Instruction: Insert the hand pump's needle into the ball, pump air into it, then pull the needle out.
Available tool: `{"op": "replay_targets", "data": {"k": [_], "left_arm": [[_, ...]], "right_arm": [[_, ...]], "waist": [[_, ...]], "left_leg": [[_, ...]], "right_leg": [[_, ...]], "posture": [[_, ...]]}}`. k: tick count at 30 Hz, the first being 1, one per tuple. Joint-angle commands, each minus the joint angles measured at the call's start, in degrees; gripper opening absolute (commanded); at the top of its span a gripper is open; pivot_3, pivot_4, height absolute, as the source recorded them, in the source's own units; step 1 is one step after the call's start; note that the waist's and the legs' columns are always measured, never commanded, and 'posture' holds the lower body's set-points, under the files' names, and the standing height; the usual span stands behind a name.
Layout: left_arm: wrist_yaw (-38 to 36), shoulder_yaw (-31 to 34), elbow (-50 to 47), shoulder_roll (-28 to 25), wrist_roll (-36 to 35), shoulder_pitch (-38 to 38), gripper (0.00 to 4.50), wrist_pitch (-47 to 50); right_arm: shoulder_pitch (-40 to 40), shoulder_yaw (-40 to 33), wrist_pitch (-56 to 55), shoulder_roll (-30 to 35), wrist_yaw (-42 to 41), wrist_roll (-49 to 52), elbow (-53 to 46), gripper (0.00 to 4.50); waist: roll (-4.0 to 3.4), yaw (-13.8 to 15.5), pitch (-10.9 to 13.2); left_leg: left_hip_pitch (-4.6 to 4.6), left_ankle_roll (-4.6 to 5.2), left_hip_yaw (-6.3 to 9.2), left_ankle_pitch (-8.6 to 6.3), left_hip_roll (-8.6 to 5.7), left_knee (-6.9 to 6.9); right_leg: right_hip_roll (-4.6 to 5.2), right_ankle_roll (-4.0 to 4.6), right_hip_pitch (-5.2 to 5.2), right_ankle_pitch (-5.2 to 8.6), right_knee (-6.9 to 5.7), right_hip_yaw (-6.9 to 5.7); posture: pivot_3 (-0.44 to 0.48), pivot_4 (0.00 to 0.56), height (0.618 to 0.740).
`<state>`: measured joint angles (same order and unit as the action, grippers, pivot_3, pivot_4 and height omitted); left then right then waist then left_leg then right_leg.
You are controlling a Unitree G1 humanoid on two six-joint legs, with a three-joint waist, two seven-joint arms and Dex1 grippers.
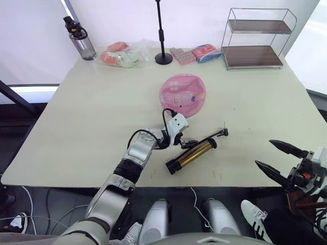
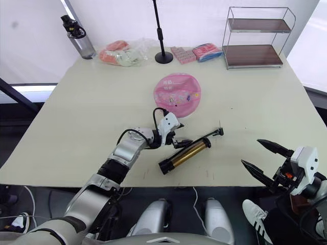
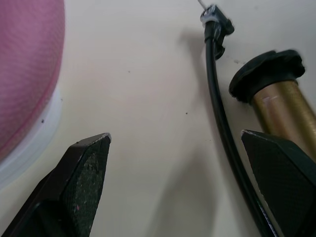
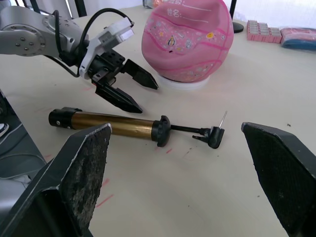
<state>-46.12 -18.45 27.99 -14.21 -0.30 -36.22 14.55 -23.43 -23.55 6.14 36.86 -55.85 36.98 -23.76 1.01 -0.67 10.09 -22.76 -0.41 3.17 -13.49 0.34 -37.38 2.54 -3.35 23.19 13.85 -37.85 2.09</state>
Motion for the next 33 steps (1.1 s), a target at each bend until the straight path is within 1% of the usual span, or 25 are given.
{"op": "replay_targets", "data": {"k": [1, 12, 17, 19, 21, 22, 24, 26, 28, 29, 33], "left_arm": [[0.46, -0.80, 1.98, 2.17, 1.28, -2.41, 4.50, -0.77], [1.03, -1.65, 7.36, 6.52, 3.99, -4.73, 4.50, 1.00], [0.81, -2.75, 8.41, 7.95, 5.32, -5.71, 4.50, 3.84], [0.36, -3.06, 8.10, 8.30, 5.44, -5.53, 3.98, 5.19], [-0.21, -3.43, 7.55, 8.44, 5.43, -5.26, 3.11, 6.19], [-0.47, -3.59, 7.33, 8.44, 5.46, -5.15, 2.59, 6.46], [-0.73, -3.68, 6.79, 8.60, 5.38, -4.84, 2.18, 6.84], [-1.57, -3.14, 6.11, 9.09, 4.36, -4.36, 1.46, 7.75], [-1.85, -3.08, 5.76, 9.07, 4.29, -4.18, 0.58, 7.93], [-1.93, -3.07, 5.56, 8.96, 4.40, -4.10, 0.02, 7.93], [-2.24, -2.84, 4.93, 8.61, 4.40, -3.83, 0.02, 7.62]], "right_arm": [[-0.40, -1.91, -0.54, 0.17, -0.40, 0.75, -1.91, 4.43], [-0.66, -2.50, -0.82, 0.76, -0.85, 0.22, -1.60, 4.43], [-0.24, -2.40, -1.06, 0.77, -1.06, -0.10, -1.14, 4.43], [-0.17, -2.41, -1.07, 0.67, -1.08, -0.21, -1.15, 4.50], [-0.18, -2.48, -1.11, 0.63, -1.10, -0.31, -1.14, 4.50], [-0.19, -2.50, -1.12, 0.61, -1.08, -0.34, -1.16, 4.50], [-0.24, -2.54, -1.14, 0.56, -0.99, -0.44, -1.16, 4.50], [-0.15, -2.61, -1.18, 0.34, -0.67, -0.45, -1.18, 4.50], [0.01, -2.58, -1.21, 0.24, -0.53, -0.48, -1.12, 4.50], [0.06, -2.54, -1.22, 0.20, -0.48, -0.50, -1.11, 4.50], [0.14, -2.43, -1.26, 0.12, -0.37, -0.51, -1.11, 4.50]], "waist": [[0.01, 0.00, 0.00], [0.01, 0.02, 0.01], [0.01, 0.10, 0.00], [0.01, 0.10, 0.00], [0.01, 0.07, 0.00], [0.01, 0.11, 0.00], [0.01, 0.11, 0.00], [0.00, 0.09, -0.01], [0.01, 0.09, 0.00], [0.01, 0.10, -0.01], [0.00, 0.05, -0.01]], "left_leg": [[-0.01, 0.00, 0.00, 0.00, -0.01, 0.00], [-0.01, 0.00, 0.03, 0.00, -0.02, -0.01], [-0.01, 0.00, 0.04, 0.00, -0.02, -0.01], [0.00, 0.00, 0.06, 0.00, -0.02, -0.02], [0.00, 0.00, 0.06, 0.00, -0.02, -0.02], [0.00, 0.00, 0.07, 0.00, -0.03, -0.02], [-0.01, 0.00, 0.09, 0.00, -0.03, -0.02], [-0.01, 0.00, 0.09, 0.00, -0.03, -0.02], [-0.01, 0.00, 0.09, 0.00, -0.03, -0.02], [-0.01, 0.00, 0.10, 0.00, -0.03, -0.02], [0.01, 0.00, 0.10, 0.00, -0.03, -0.02]], "right_leg": [[0.00, 0.00, 0.00, 0.00, 0.00, 0.00], [0.00, -0.01, 0.00, 0.00, -0.01, -0.02], [0.00, -0.01, 0.00, 0.00, -0.01, -0.03], [0.00, -0.01, -0.01, 0.00, -0.01, -0.04], [0.00, -0.01, -0.02, 0.00, -0.01, -0.04], [0.00, -0.01, -0.02, 0.00, -0.01, -0.04], [0.00, -0.01, -0.02, 0.00, -0.01, -0.06], [0.00, -0.01, -0.02, 0.00, -0.01, -0.06], [0.00, -0.01, -0.02, 0.00, -0.01, -0.06], [0.00, -0.01, -0.02, 0.00, -0.01, -0.06], [0.00, -0.01, -0.03, 0.00, -0.02, -0.07]], "posture": [[0.000, 0.150, 0.731], [0.000, 0.150, 0.731], [0.000, 0.150, 0.731], [0.000, 0.150, 0.731], [0.000, 0.150, 0.731], [0.000, 0.150, 0.731], [0.000, 0.150, 0.731], [0.000, 0.150, 0.731], [0.000, 0.150, 0.731], [0.000, 0.150, 0.731], [0.000, 0.150, 0.731]]}}
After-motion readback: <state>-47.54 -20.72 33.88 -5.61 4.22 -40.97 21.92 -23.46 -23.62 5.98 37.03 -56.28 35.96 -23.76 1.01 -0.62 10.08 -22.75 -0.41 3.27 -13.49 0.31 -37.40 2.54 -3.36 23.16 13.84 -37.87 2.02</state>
